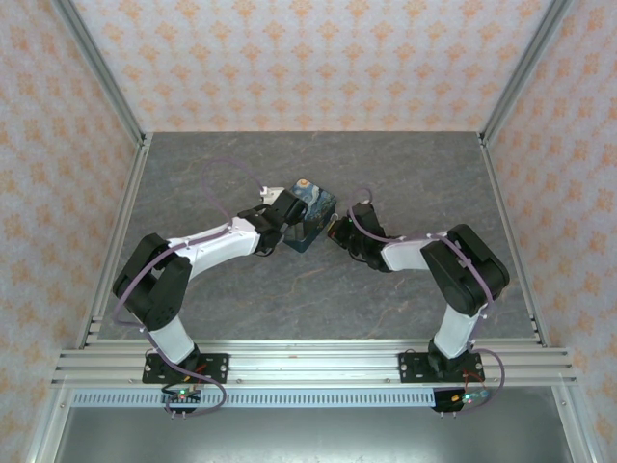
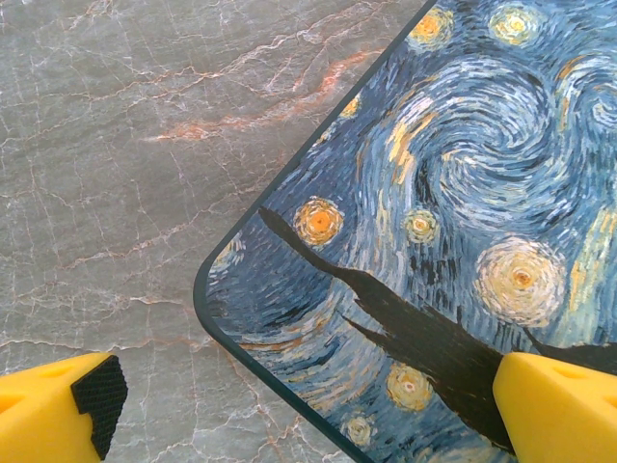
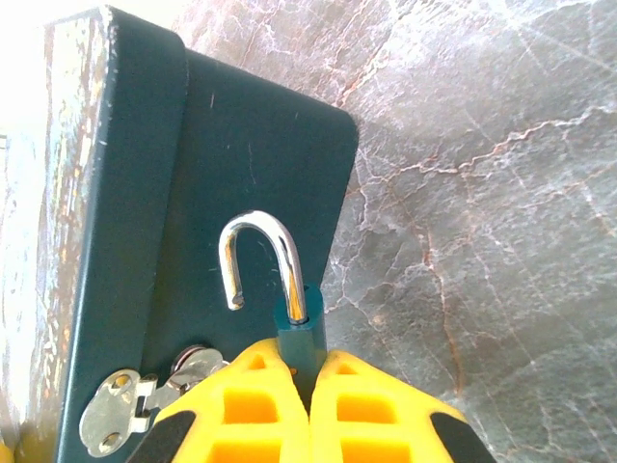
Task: Unlock the padlock with the key
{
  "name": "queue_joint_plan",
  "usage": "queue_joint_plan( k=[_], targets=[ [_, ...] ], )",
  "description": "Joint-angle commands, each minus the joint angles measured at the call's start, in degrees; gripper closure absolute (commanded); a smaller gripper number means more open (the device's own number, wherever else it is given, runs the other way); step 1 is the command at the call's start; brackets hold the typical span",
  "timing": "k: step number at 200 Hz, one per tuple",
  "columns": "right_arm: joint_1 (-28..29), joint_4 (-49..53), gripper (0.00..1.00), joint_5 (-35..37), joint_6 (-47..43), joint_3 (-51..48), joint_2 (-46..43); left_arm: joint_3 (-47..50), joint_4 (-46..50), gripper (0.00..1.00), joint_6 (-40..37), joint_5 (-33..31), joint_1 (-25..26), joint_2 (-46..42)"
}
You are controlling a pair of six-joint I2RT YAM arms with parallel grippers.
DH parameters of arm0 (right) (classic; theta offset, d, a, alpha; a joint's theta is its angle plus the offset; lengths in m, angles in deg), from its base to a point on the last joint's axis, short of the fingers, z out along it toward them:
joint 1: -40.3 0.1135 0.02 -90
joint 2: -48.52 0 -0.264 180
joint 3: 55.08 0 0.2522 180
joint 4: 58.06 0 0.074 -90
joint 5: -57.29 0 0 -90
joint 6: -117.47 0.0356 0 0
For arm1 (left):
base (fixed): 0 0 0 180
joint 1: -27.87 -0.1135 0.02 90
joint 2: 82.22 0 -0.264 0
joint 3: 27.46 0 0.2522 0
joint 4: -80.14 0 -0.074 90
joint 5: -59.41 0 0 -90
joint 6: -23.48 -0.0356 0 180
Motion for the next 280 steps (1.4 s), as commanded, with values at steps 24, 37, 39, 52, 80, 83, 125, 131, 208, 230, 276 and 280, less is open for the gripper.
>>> queue_joint_plan(
  k=[24,37,39,52,80,83,125,131,208,230,276,280],
  targets=[
    [-0.12,-0.21,1.00,-1.15,-0.74,-1.79,-4.21,2.05,7.29,0.01,-1.55,0.68,0.39,2.73],
    [-0.12,0.26,1.00,-1.56,-0.42,-3.39,-5.99,1.47,7.46,0.01,-1.55,0.65,0.40,2.59],
    [-0.12,0.32,1.00,-1.66,-0.45,-3.68,-6.29,1.38,7.48,0.01,-1.55,0.65,0.40,2.58],
    [-0.12,0.99,1.00,-1.78,0.20,-5.64,-8.05,0.47,7.94,0.00,-2.30,0.50,0.40,2.39],
    [-0.12,0.62,1.00,-2.30,1.60,-10.66,-10.87,-1.89,9.31,0.00,-3.57,0.81,0.39,1.43],
    [-0.05,0.34,1.00,-2.34,1.71,-11.19,-11.03,-2.23,9.51,0.00,-3.72,0.88,0.35,1.27],
    [-0.11,-1.20,1.00,-2.15,3.32,-18.87,-14.14,-5.47,12.20,0.00,-4.96,1.43,0.31,-1.38],
    [-0.04,-0.83,1.00,-2.09,3.32,-19.60,-14.75,-5.71,12.53,0.00,-5.06,1.67,0.27,-1.86],
    [-2.34,17.18,0.73,1.56,0.32,-25.76,-26.92,-6.33,16.19,0.00,-4.89,2.89,-0.48,-11.42],
    [-5.12,22.53,0.49,1.73,0.59,-27.95,-32.94,-6.37,16.79,0.00,-4.61,2.95,-0.66,-14.32],
    [-8.36,35.70,0.22,2.48,-1.11,-24.04,-49.59,-7.21,18.34,0.00,-4.41,1.62,-1.94,-19.20],
    [-8.77,36.66,0.21,2.47,-1.52,-23.25,-50.34,-7.31,18.43,0.00,-4.43,1.41,-2.22,-19.64]
  ],
)
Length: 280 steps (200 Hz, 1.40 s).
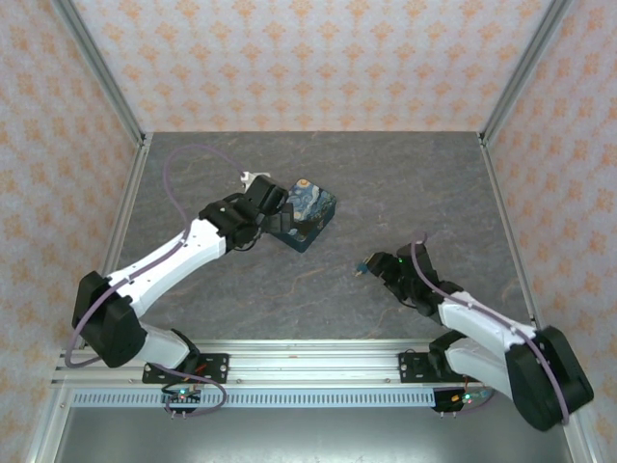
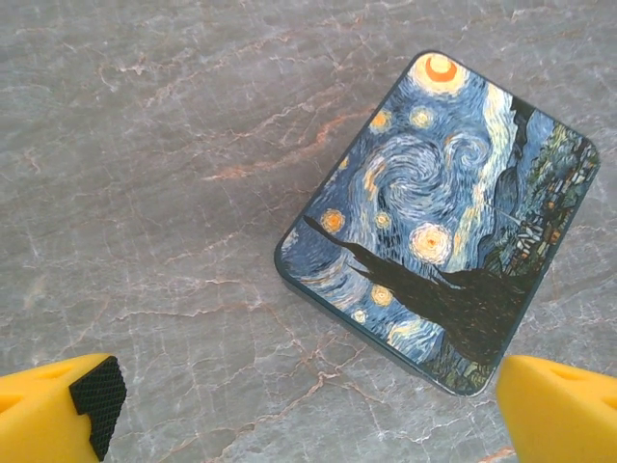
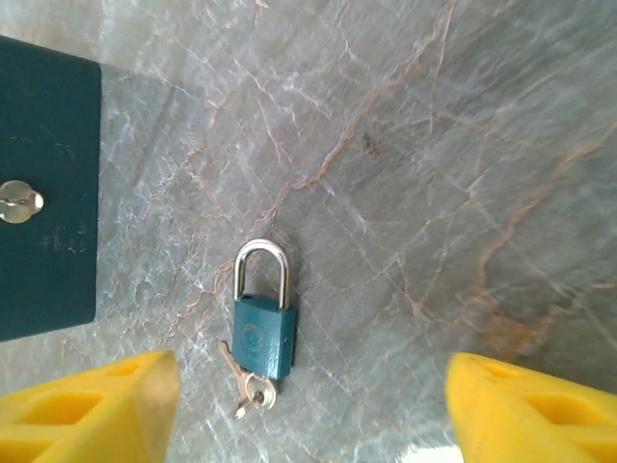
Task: Unlock the padlock with the key
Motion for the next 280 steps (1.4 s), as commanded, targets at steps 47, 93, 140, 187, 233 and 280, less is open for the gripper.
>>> queue_joint_plan(
  k=[47,93,140,187,233,280],
  targets=[
    [-6.67,19.31,0.01,7.73,-9.89,16.42,-4.85,0.08,1.33,0.00,-1.92,-5.74,-8.33,-8.06],
    [-12.31,23.51,0.01,24.77,-20.31,30.61,2.54,11.85,-13.80,0.00,-9.65,-17.59,-14.27,-15.43],
    [-16.18,8.15,0.01,41.54,-31.91,28.15,8.96,20.90,-27.07,0.00,-16.78,-26.26,-19.63,-16.12],
    [-18.27,-12.03,0.01,44.46,-42.50,19.81,16.51,28.93,-41.69,0.00,-19.78,-15.97,-26.80,-14.70],
    [-18.69,-25.84,0.01,42.80,-44.82,14.56,23.40,34.99,-51.40,0.00,-22.23,-11.52,-30.00,-10.23],
    [-18.77,-43.02,0.01,31.38,-51.22,7.07,26.40,40.78,-66.04,0.00,-25.30,-1.61,-31.01,-2.05]
  ],
)
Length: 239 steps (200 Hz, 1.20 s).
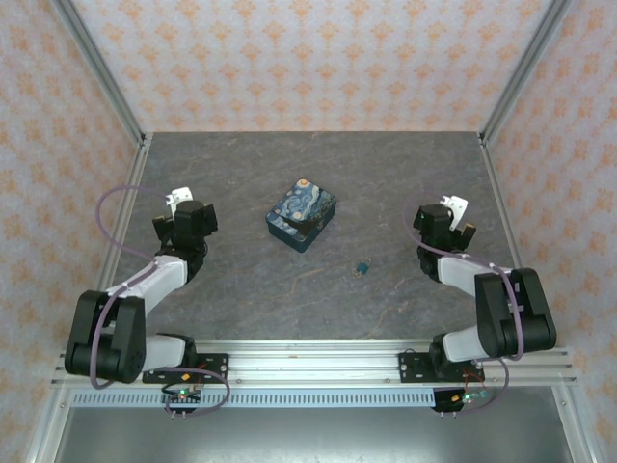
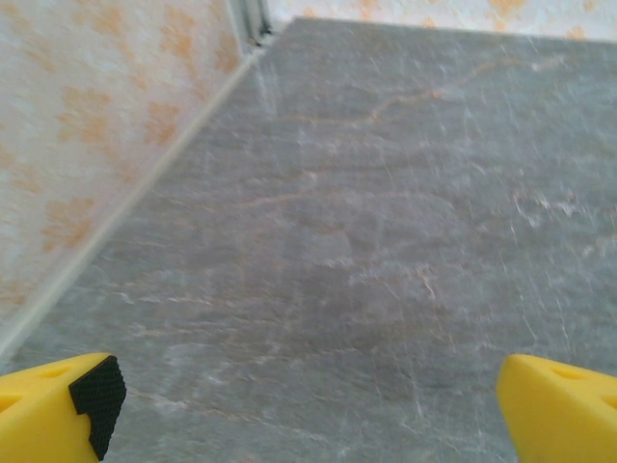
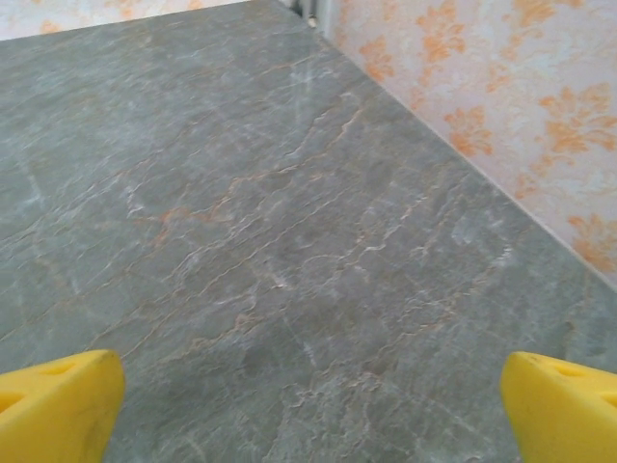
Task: Unlock the padlock with the key
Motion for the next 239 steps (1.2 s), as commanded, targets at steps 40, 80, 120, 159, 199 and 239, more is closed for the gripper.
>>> queue_joint_plan(
  k=[40,80,120,159,199,239],
  targets=[
    [-0.35,-24.21,0.01,-9.15,-6.03,-6.95,6.52,5.29,-21.35,0.00,-6.19,10.58,-0.76,7.58],
    [-4.92,-19.00,0.01,-16.67,-3.27,-3.89,7.11,5.80,-24.07,0.00,-6.48,12.03,-0.96,10.19],
    [-4.92,-19.17,0.01,-16.74,-3.43,-4.26,6.65,5.83,-24.73,0.00,-6.47,12.37,-1.13,10.51],
    [-4.16,-20.44,0.01,-13.13,-3.03,-5.13,6.30,5.78,-24.79,0.00,-6.46,12.34,-1.18,10.53],
    [-4.13,-19.70,0.01,-14.74,-3.76,-4.53,6.54,5.80,-24.74,0.00,-6.48,12.39,-1.18,10.53],
    [-4.13,-19.02,0.01,-14.98,-3.74,-4.03,6.91,5.81,-24.76,0.00,-6.49,12.38,-1.19,10.63]
  ],
)
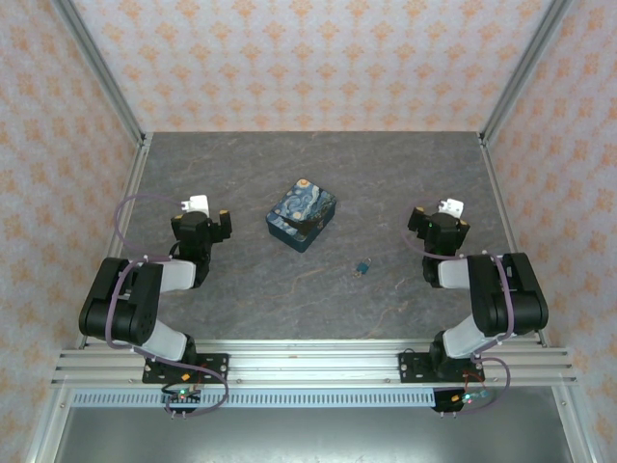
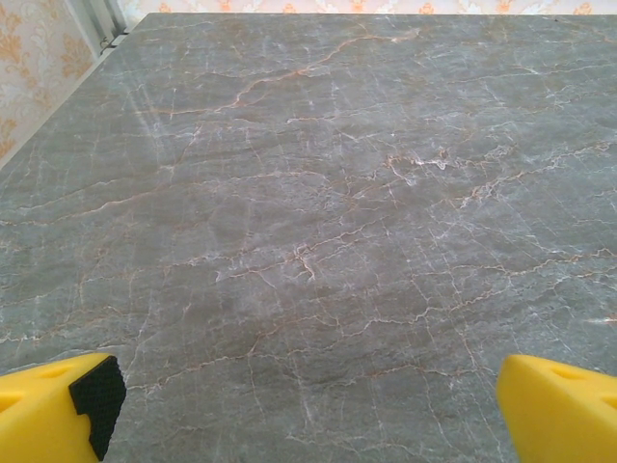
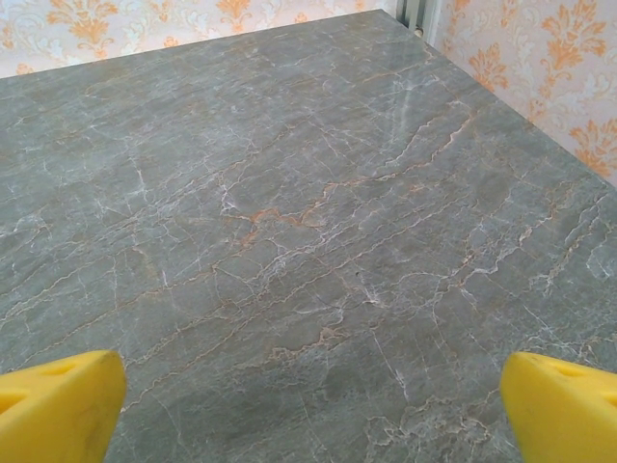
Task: Unlock the padlock with the key
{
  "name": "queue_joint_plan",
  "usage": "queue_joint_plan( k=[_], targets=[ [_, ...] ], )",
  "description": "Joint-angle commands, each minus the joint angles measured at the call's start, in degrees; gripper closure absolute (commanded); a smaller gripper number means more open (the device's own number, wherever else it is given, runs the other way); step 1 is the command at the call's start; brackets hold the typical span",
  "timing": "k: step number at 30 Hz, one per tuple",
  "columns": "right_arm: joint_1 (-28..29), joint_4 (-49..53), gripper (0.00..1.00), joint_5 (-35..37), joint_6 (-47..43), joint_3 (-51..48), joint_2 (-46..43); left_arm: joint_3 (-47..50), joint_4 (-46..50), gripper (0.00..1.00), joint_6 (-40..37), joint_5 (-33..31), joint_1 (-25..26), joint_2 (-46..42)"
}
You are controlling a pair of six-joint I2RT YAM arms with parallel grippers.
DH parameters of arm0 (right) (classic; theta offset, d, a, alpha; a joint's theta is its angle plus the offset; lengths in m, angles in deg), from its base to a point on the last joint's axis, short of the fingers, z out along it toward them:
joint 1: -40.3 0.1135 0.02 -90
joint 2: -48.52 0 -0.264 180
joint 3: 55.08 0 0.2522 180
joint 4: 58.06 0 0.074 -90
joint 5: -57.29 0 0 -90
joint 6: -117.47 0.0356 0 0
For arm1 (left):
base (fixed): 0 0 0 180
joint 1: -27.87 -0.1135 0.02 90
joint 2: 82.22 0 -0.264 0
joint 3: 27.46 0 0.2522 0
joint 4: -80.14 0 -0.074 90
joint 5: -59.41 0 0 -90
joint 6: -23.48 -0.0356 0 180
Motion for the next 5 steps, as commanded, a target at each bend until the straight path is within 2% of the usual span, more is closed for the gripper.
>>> queue_joint_plan(
  k=[1,5],
  targets=[
    [0.29,-0.03,0.01,-0.41,0.01,0.71,-0.33,-0.27,-1.94,0.00,-1.14,-0.02,-0.68,-0.17],
    [0.24,-0.83,0.01,-0.55,-0.14,0.03,-0.75,-0.18,-2.05,0.00,-1.26,0.00,-0.70,-0.26]
  ],
)
